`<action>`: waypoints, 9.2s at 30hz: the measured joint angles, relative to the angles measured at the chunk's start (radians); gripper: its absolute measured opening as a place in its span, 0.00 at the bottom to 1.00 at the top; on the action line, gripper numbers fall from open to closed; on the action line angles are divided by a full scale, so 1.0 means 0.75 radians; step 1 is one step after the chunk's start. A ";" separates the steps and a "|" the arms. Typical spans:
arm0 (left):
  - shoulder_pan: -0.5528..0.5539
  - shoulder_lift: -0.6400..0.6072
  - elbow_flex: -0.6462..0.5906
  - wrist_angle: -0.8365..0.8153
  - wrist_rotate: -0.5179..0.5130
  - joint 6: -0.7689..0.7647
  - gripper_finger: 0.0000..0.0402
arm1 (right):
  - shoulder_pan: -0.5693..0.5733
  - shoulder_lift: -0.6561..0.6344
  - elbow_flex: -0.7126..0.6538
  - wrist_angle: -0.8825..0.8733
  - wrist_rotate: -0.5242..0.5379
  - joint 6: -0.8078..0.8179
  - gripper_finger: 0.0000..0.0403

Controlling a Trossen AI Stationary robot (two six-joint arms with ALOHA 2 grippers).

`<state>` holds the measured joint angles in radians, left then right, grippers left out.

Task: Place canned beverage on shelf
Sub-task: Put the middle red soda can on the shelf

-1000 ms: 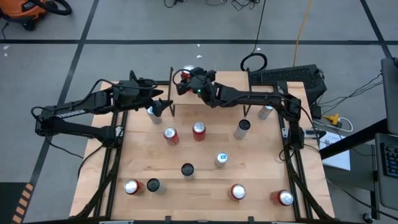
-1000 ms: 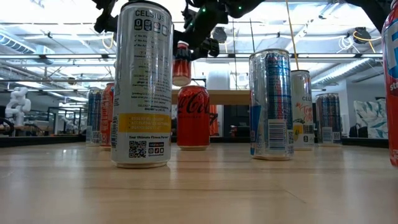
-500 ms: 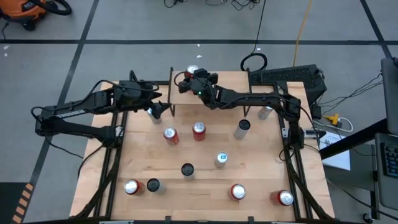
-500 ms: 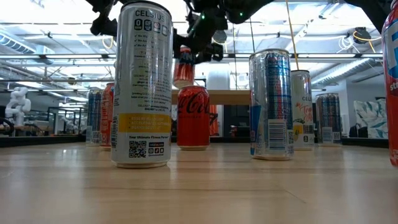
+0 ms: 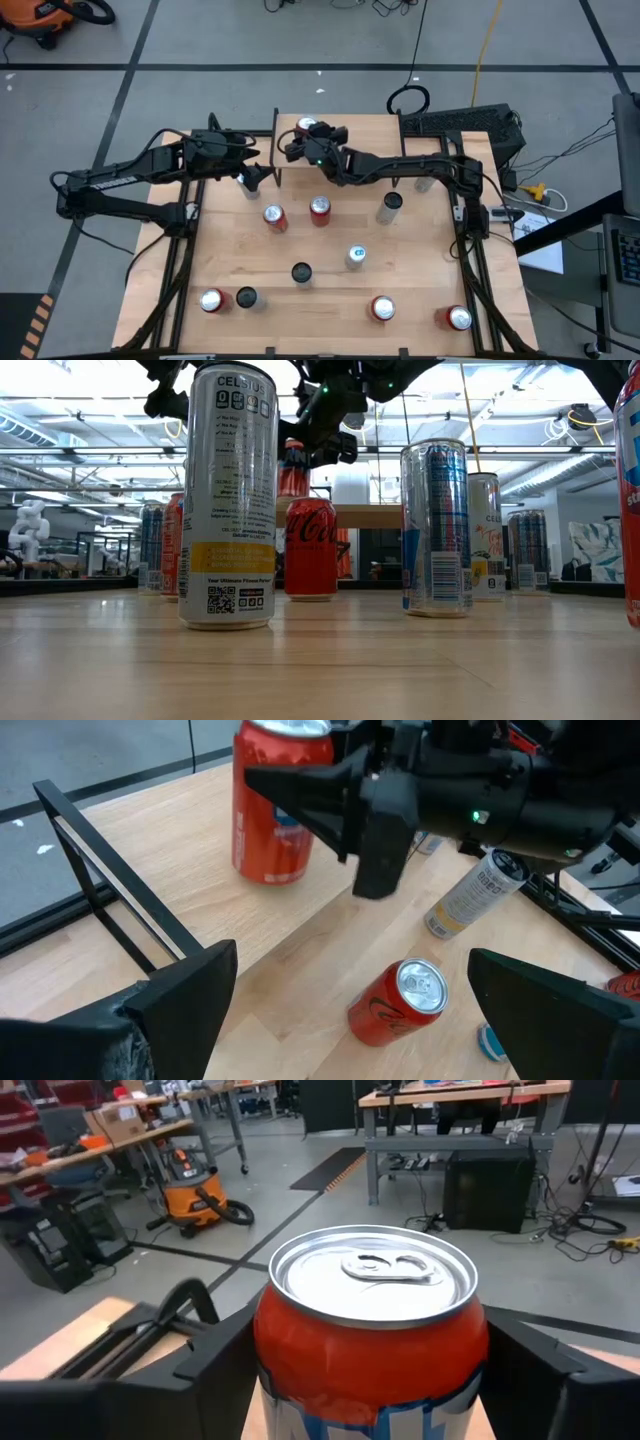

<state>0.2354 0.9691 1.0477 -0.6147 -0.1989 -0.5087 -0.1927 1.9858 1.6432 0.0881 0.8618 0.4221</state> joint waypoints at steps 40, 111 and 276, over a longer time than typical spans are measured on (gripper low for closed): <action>0.000 -0.001 -0.001 -0.001 0.001 -0.012 1.00 | -0.034 -0.160 0.002 -0.245 -0.318 -0.046 0.79; -0.108 0.000 -0.001 -0.181 -0.088 -0.175 1.00 | -0.136 -0.205 -0.050 -0.361 -0.664 -0.014 0.01; -0.108 0.000 -0.001 -0.185 -0.086 -0.184 1.00 | -0.250 -0.135 -0.050 -0.352 -0.595 -0.171 0.02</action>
<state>0.1543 0.9691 1.0473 -0.7536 -0.2634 -0.6464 -0.3805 1.8847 1.6058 -0.1762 0.4156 0.2939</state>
